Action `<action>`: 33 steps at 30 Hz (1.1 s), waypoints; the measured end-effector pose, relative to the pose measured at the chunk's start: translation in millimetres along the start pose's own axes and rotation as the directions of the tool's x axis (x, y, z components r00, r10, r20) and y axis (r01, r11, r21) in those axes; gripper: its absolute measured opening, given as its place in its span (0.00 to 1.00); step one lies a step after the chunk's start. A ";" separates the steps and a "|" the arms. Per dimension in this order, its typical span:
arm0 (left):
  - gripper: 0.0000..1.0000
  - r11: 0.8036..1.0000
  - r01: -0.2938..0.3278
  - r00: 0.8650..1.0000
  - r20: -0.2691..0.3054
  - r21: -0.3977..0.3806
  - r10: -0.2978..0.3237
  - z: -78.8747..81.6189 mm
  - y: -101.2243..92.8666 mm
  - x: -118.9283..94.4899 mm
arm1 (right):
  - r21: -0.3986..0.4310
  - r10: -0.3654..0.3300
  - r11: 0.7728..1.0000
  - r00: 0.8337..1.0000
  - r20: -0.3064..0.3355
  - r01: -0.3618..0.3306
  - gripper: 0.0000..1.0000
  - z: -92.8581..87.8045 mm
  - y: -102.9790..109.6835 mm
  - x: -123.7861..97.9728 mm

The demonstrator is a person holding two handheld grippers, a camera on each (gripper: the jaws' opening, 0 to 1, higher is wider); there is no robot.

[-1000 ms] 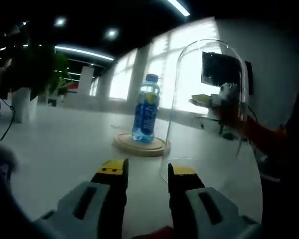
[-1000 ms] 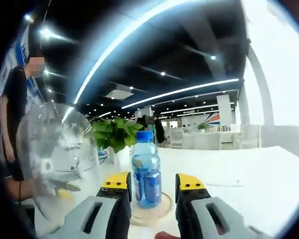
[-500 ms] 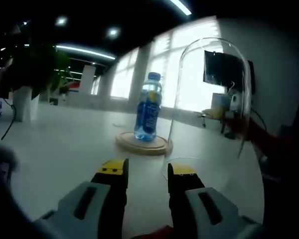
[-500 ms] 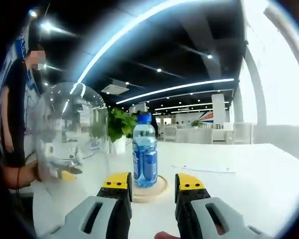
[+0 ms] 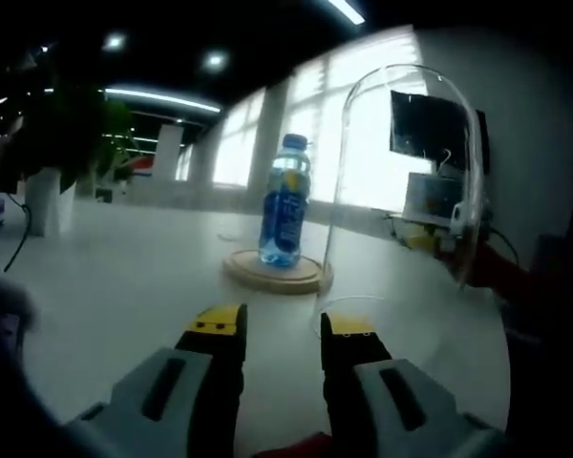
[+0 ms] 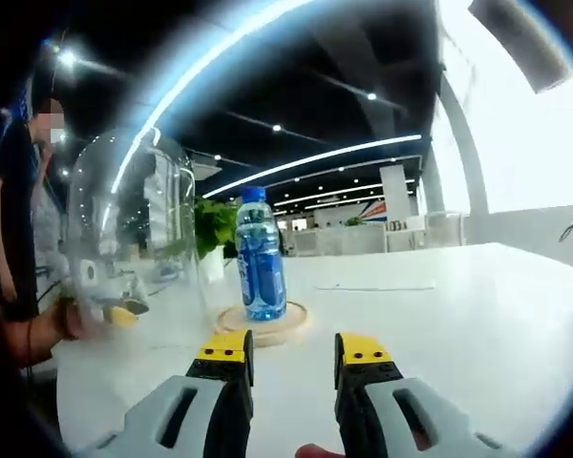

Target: Open the cover put in the Mizone put the cover back on

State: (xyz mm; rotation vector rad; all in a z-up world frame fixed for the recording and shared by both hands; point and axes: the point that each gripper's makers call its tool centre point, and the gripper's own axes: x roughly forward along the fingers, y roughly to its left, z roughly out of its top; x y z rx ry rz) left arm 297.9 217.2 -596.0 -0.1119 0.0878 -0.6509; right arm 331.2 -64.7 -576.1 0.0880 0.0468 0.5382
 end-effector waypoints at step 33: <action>0.24 1.000 0.012 1.000 -0.001 -0.017 -0.012 -0.1 -0.1 0.0 | -0.025 -0.003 1.000 1.000 0.003 0.003 0.20 -16.4 10.9 -8.2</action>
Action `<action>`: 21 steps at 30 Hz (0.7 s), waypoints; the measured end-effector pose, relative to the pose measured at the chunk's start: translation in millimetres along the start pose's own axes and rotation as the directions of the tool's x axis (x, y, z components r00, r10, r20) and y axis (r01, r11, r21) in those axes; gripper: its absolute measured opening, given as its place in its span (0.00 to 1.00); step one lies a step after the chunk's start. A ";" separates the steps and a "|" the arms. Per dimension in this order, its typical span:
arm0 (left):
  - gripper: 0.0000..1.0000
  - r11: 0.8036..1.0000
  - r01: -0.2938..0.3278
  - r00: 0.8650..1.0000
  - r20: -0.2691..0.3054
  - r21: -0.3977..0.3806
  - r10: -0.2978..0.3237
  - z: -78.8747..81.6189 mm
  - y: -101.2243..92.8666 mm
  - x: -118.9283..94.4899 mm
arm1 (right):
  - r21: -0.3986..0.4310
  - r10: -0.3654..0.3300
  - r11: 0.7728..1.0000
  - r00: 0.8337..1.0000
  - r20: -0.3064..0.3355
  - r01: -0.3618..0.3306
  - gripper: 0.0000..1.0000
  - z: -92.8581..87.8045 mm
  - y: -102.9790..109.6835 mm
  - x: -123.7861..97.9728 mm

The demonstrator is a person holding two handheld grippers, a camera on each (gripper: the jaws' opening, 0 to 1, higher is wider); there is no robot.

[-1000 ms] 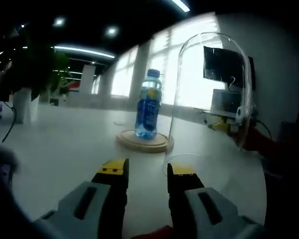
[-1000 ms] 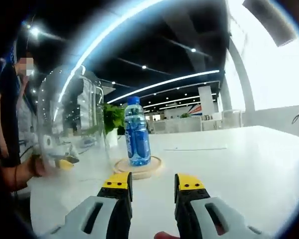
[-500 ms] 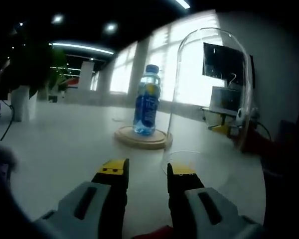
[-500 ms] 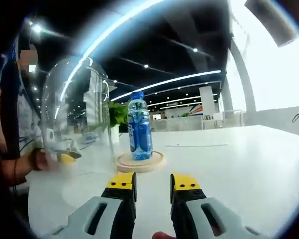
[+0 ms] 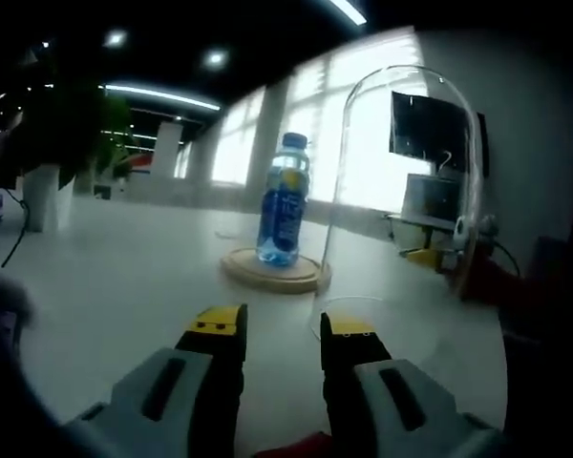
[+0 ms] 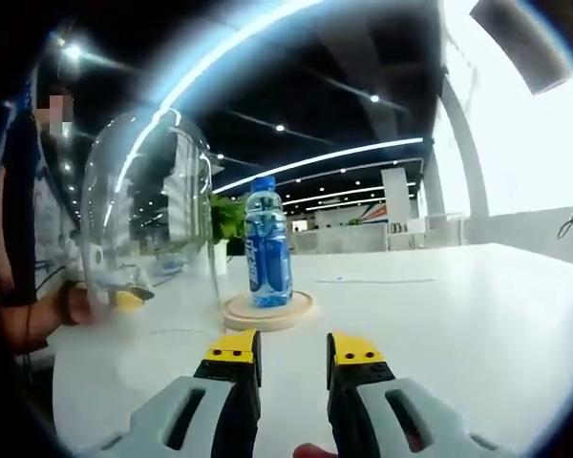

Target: Open the cover put in the Mizone put the cover back on

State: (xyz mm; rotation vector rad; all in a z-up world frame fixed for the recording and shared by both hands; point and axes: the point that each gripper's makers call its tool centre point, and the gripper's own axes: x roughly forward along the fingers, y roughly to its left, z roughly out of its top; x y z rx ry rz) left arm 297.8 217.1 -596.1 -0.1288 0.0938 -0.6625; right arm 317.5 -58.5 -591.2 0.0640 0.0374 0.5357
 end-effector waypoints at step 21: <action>0.24 1.000 -0.003 1.000 0.011 -0.015 0.003 0.9 0.3 0.5 | -0.010 -0.004 1.000 1.000 -0.010 0.004 0.20 -2.8 -2.0 -1.3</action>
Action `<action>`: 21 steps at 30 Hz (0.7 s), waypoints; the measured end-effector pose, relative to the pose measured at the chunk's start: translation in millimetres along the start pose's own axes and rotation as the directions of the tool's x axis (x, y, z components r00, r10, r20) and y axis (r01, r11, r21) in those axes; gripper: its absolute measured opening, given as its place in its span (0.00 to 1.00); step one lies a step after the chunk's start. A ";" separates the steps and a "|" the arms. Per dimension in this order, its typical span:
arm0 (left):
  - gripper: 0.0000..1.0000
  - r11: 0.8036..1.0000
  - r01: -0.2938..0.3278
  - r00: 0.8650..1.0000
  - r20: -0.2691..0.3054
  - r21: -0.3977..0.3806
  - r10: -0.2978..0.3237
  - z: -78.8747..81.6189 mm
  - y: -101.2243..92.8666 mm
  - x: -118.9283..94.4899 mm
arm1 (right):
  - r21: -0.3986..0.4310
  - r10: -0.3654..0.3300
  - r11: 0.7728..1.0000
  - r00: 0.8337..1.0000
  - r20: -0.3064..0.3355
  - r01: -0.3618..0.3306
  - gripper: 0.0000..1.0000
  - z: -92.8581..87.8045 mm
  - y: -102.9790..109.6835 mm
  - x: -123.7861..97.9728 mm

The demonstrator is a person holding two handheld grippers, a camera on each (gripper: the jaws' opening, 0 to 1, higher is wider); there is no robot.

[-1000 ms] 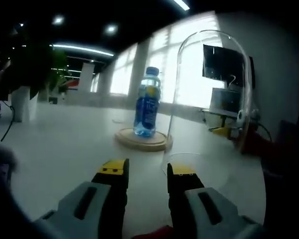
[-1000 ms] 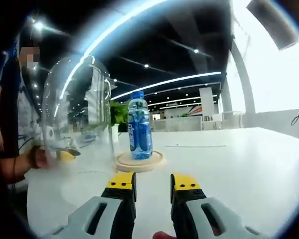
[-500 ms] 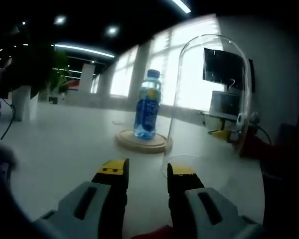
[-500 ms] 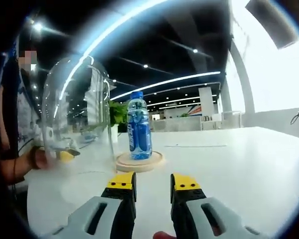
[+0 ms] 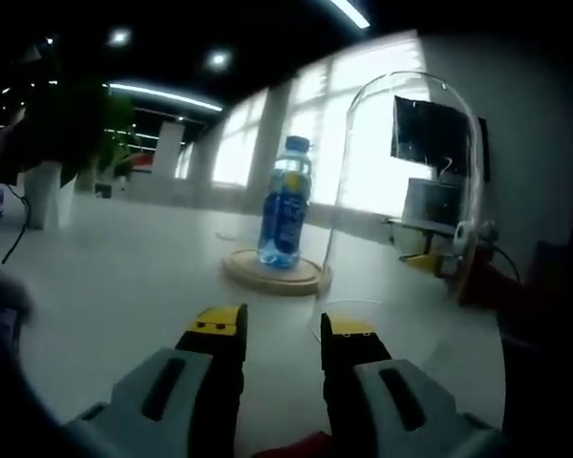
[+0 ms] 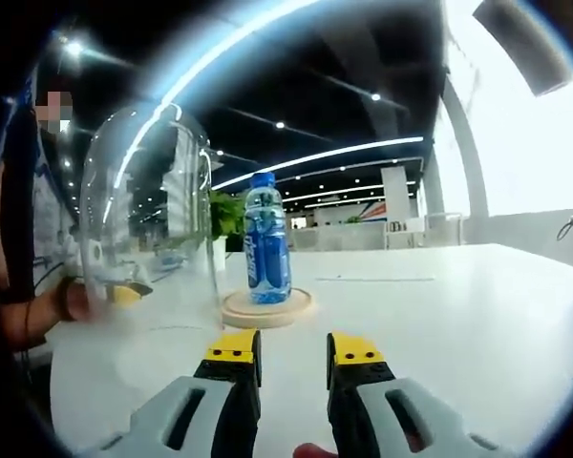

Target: Open the cover put in the Mizone put the cover back on

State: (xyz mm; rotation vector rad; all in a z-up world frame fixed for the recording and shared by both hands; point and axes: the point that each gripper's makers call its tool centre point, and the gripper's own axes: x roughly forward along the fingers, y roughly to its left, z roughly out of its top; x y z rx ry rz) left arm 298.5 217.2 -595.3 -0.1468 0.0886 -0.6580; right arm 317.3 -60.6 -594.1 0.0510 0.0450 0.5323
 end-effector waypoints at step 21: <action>0.24 1.000 -0.005 1.000 -0.007 0.017 0.005 -0.9 -0.1 -0.2 | 0.007 -0.016 1.000 1.000 -0.007 0.016 0.20 2.7 4.6 -1.5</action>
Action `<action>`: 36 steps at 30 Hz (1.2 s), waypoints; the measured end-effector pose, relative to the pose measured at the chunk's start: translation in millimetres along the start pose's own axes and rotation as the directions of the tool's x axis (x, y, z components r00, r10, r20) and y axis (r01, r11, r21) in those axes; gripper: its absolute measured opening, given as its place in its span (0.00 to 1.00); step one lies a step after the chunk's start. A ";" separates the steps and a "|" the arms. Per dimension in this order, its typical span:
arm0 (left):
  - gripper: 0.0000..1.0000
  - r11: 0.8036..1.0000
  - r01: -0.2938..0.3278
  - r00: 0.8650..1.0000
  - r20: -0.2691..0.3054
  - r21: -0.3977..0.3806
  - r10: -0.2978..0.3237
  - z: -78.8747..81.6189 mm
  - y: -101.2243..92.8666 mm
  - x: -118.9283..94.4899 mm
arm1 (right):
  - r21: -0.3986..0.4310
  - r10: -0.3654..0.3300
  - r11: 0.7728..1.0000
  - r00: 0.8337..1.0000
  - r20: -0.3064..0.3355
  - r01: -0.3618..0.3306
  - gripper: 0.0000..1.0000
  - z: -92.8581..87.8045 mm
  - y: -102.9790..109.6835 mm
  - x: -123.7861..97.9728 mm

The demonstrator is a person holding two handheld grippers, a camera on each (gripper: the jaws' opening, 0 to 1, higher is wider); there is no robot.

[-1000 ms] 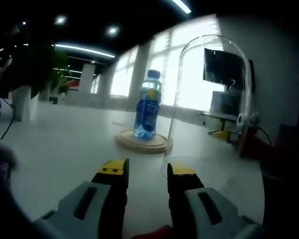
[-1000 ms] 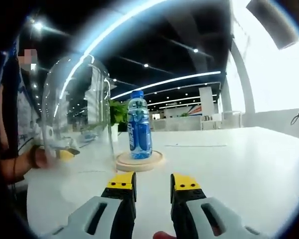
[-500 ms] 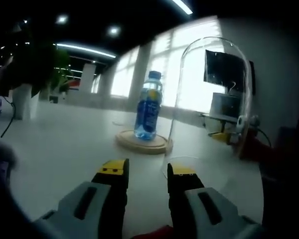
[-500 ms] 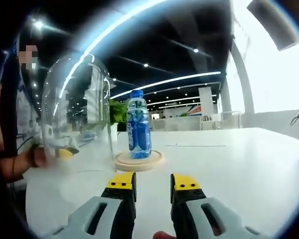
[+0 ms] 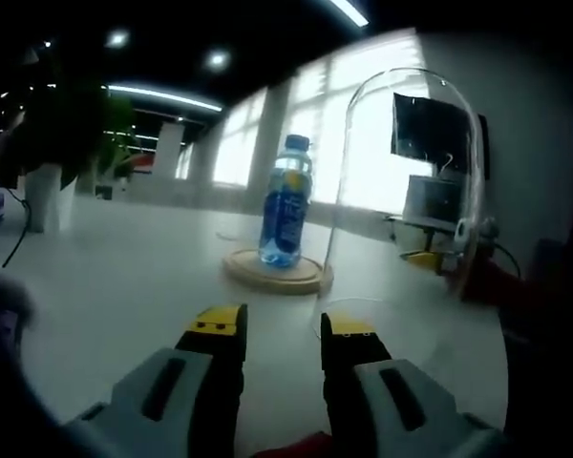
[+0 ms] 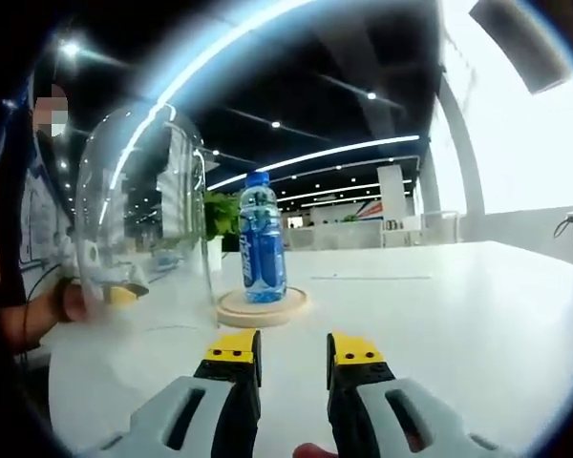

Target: Open the cover put in the Mizone put the cover back on

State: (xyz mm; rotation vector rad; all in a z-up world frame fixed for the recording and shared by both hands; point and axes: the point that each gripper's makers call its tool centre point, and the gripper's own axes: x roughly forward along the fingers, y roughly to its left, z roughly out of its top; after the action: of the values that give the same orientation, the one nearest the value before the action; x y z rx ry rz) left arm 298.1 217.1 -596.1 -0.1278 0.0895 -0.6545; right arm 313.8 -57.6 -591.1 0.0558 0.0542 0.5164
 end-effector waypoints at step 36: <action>0.48 0.978 0.204 0.972 0.130 -0.048 -0.197 68.2 -38.5 -24.3 | -0.041 0.208 0.978 0.964 0.165 -0.204 0.25 65.4 7.5 -19.1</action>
State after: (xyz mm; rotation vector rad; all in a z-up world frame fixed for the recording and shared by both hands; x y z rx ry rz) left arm 264.2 207.8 -522.0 -0.2384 -0.0244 -0.8447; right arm 297.8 -63.2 -524.7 0.0826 -0.1248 0.7185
